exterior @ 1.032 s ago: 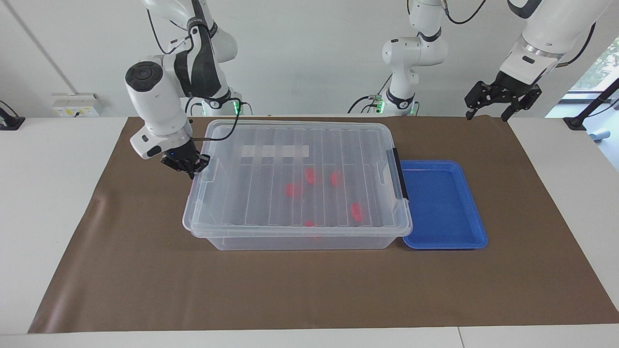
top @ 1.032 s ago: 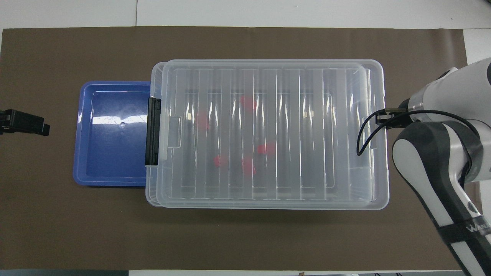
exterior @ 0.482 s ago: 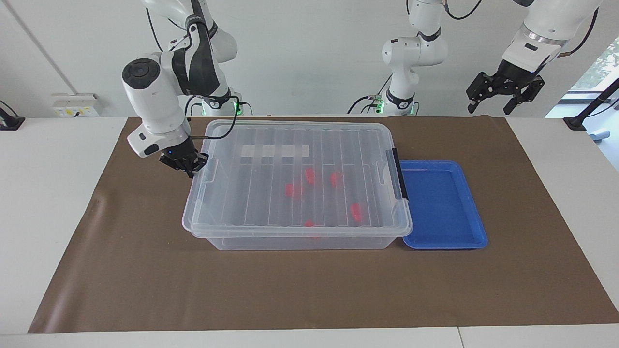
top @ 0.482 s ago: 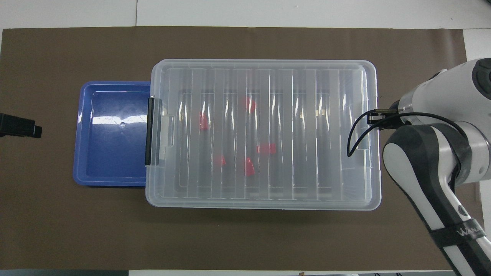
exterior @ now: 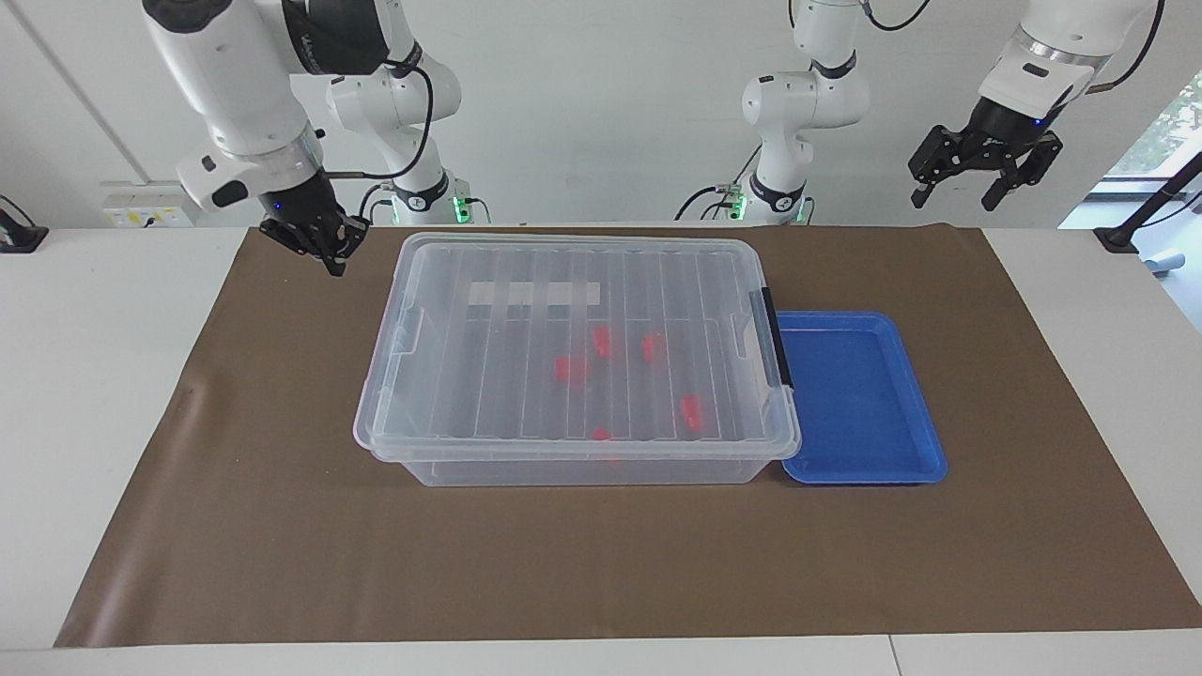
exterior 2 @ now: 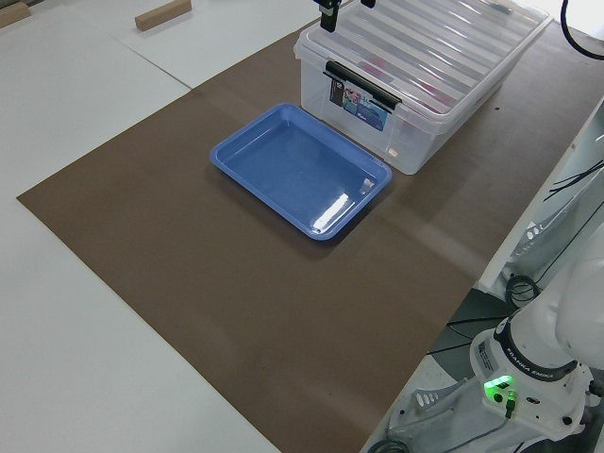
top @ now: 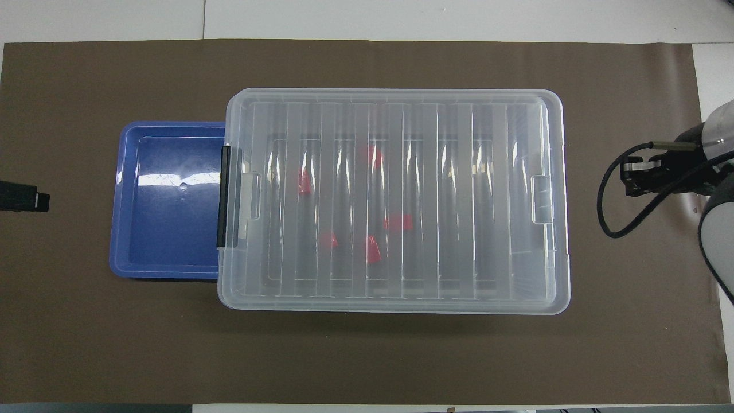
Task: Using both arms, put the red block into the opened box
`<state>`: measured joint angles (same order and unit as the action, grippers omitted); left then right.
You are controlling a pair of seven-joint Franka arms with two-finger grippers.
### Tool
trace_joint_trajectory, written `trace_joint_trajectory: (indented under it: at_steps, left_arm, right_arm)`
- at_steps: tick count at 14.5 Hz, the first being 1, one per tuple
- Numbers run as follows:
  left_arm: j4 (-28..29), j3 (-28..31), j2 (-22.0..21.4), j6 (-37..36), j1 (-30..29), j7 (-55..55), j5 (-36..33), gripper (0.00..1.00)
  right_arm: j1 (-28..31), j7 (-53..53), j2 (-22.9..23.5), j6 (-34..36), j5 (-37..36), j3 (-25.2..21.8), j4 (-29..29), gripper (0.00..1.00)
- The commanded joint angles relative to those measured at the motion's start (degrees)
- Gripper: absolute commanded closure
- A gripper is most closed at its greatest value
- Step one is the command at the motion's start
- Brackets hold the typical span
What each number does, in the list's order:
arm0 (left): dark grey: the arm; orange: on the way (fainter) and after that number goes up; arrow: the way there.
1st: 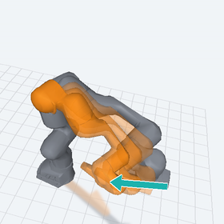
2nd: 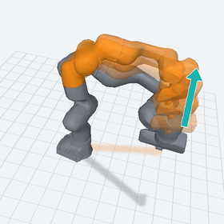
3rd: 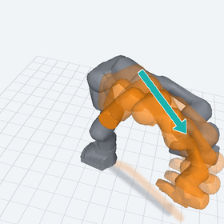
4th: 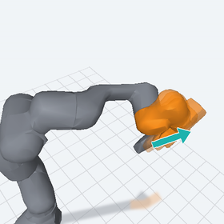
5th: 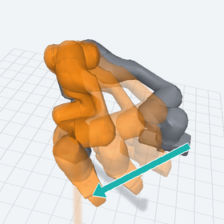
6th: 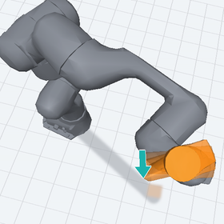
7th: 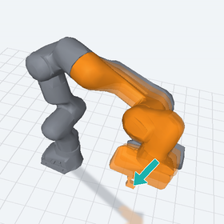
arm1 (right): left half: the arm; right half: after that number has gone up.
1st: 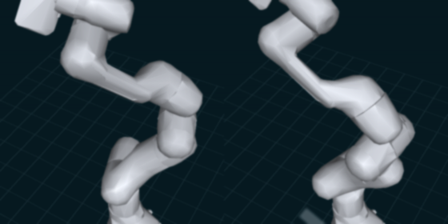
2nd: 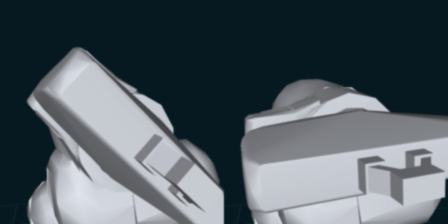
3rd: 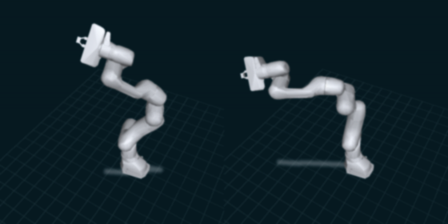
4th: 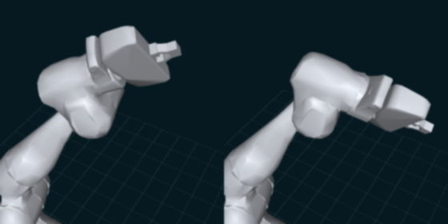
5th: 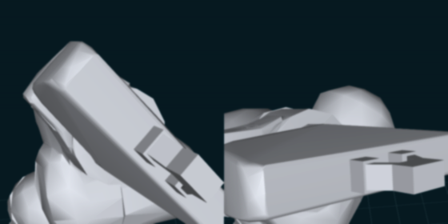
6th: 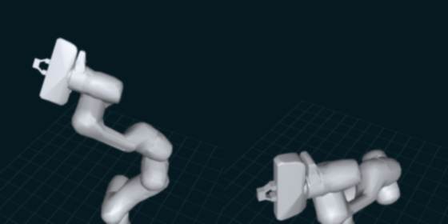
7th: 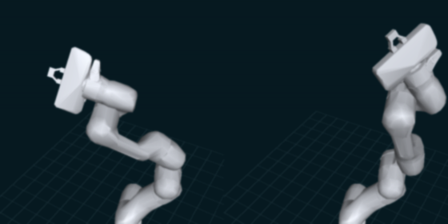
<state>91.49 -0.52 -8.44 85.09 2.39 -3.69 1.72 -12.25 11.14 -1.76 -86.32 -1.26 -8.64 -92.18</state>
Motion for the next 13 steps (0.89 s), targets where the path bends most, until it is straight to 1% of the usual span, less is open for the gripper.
trace_joint_trajectory:
  at_steps: [1, 2, 3, 4, 6, 7, 8, 9, 10, 12, 13]
  left_arm:
    - [0.5, -0.3, -1.1, -0.9, -0.7, -0.5, 0.9, 0.0]
    - [0.5, -0.3, -1.1, -0.9, -0.7, -0.5, 0.9, 0.0]
    - [0.5, -0.3, -1.2, -0.9, -0.7, -0.5, 0.9, 0.0]
    - [0.5, -0.3, -1.3, -0.9, -0.7, -0.5, 0.9, 0.0]
    - [0.5, -0.3, -1.3, -0.9, -0.7, -0.5, 0.9, 0.0]
    - [0.5, -0.3, -1.3, -0.9, -0.7, -0.5, 0.9, 0.0]
    - [0.5, -0.3, -1.3, -0.9, -0.7, -0.5, 0.9, 0.0]
    - [0.5, -0.4, -1.3, -0.8, -0.7, -0.3, 0.9, 0.0]
    - [0.5, -0.6, -1.3, -0.4, -0.6, -0.5, 0.9, 0.0]
    - [0.5, -0.7, -1.8, -1.2, -0.6, -0.4, 0.9, 0.0]
    - [0.5, -0.8, -2.2, -1.5, -0.5, -0.4, 0.9, 0.0]
  right_arm:
    - [1.8, -3.0, -1.0, 2.6, 0.6, -0.1, -1.1, 0.15]
    - [2.7, -5.3, -1.1, 1.6, 0.6, -0.2, -1.1, 0.0]
    - [3.9, -8.3, -1.1, -0.8, 0.6, -0.2, -1.6, 0.0]
    - [5.7, -8.8, -0.6, -1.7, 0.7, -0.2, -1.3, 0.0]
    - [8.3, -9.2, 1.5, -1.4, 0.6, -0.1, 0.1, 0.0]
    - [9.6, -9.3, 1.8, -1.2, 0.6, 0.5, 0.2, 0.0]
    - [10.4, -9.4, 1.7, -0.7, 0.7, 1.4, 0.2, 0.0]
    - [12.0, -9.2, 1.2, 0.2, 0.6, 4.7, 0.3, 0.0]
    - [12.4, -9.1, 1.2, 0.3, 0.3, 6.3, 0.6, 0.0]
    - [11.8, -8.9, 1.1, -0.1, -0.1, 6.0, 0.5, 0.0]
    - [11.5, -8.8, 0.2, -0.2, 0.1, 5.2, -0.4, 0.0]
